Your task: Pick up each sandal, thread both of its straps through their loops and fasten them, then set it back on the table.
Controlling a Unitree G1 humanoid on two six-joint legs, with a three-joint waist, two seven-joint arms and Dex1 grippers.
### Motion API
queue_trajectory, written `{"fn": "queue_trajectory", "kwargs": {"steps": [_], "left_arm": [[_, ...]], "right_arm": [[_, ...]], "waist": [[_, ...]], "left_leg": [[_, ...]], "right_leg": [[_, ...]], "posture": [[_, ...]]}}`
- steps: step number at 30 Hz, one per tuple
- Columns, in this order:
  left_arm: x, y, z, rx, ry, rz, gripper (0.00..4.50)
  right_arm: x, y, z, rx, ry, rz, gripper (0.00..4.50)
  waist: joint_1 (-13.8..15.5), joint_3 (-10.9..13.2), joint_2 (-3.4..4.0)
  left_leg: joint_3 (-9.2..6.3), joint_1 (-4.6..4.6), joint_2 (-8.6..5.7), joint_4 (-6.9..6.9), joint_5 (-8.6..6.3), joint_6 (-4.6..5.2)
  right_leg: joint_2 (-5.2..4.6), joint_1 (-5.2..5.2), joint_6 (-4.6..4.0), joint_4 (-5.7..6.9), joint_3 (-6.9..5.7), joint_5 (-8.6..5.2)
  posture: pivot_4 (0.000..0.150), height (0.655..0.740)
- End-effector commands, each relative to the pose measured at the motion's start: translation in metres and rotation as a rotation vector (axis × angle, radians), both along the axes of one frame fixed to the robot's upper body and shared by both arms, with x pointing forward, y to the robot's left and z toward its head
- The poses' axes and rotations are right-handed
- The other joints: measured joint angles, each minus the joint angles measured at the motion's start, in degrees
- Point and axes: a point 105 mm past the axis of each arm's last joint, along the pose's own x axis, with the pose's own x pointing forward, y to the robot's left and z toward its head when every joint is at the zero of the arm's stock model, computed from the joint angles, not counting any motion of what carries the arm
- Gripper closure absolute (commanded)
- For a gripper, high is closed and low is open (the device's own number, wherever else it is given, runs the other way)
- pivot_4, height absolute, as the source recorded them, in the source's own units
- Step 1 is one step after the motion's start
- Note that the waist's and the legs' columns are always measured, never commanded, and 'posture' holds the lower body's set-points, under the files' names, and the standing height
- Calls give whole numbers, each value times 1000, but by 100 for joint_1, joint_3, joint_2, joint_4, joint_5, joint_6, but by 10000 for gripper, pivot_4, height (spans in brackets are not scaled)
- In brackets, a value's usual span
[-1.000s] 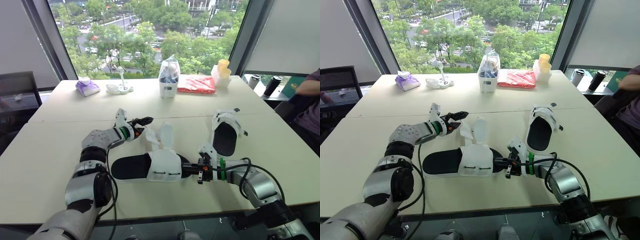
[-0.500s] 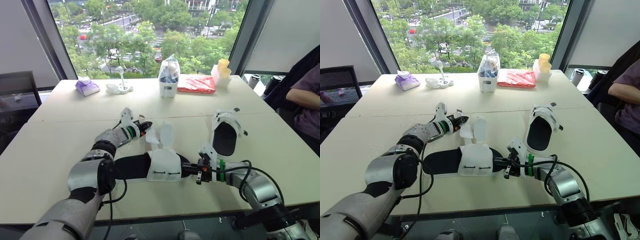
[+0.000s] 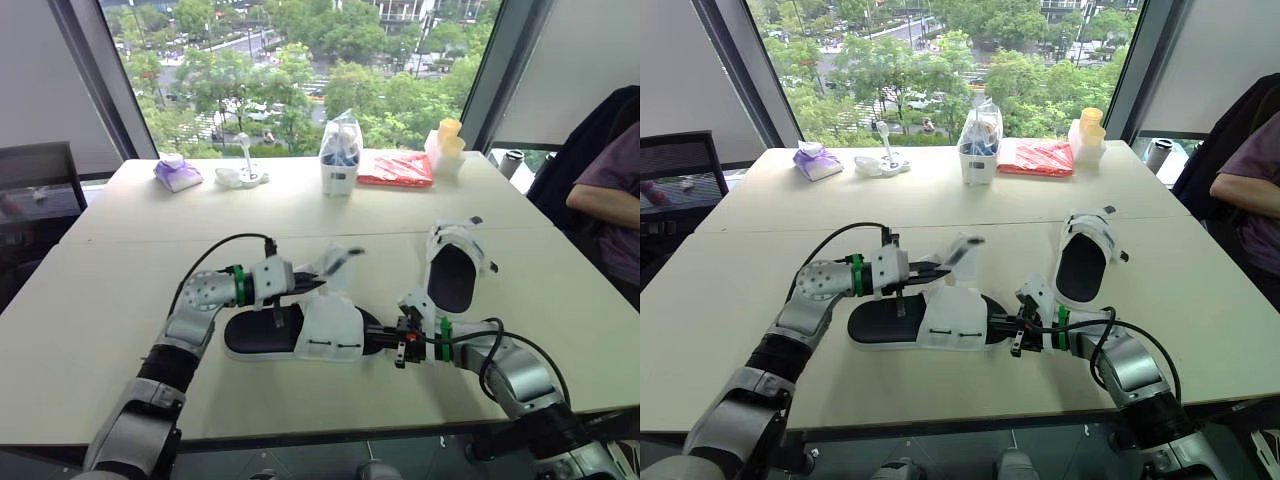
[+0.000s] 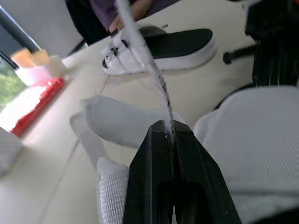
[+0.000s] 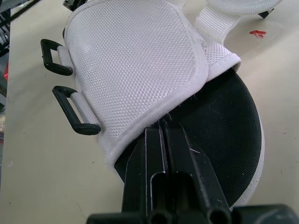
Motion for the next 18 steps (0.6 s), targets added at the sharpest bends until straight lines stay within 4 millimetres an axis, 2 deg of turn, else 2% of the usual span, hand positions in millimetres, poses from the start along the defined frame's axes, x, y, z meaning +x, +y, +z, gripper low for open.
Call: {"fn": "queue_trajectory", "kwargs": {"steps": [1, 4, 9, 15, 18], "left_arm": [[-7, 14, 13, 121, -404, -53, 44657], [6, 28, 8, 265, -588, -8, 44657], [16, 19, 18, 252, -892, -24, 44657], [14, 11, 18, 196, -1011, -101, 44657], [15, 12, 17, 187, -1033, -107, 37141]], "right_arm": [[3, -10, -19, -64, 50, -44, 45000], [4, -8, -20, -59, 51, -49, 45000], [3, -9, -22, -68, 47, -53, 45000], [4, -11, -21, -69, 49, -58, 45000], [5, -11, -22, -71, 52, -60, 45000]], "waist": [[14, 0, 0], [4, 0, -1], [70, 0, -1], [63, 0, -2], [64, 0, -2]], "left_leg": [[0, 0, 0, -1, 0, 0], [0, 2, 0, -1, 1, 2], [0, 4, -2, -2, 1, 2], [-4, 3, -1, -7, 1, 2], [-4, 2, -1, -5, 1, 2]], "right_leg": [[0, 0, 0, -6, 0, 0], [3, 0, 4, -8, 1, 2], [4, -1, 35, 7, -2, 13], [6, -8, 41, 19, -11, 12], [5, -7, 40, 19, -12, 12]], "posture": [[1500, 7400], [1500, 7400], [1500, 7400], [1500, 7400], [1500, 7400]]}}
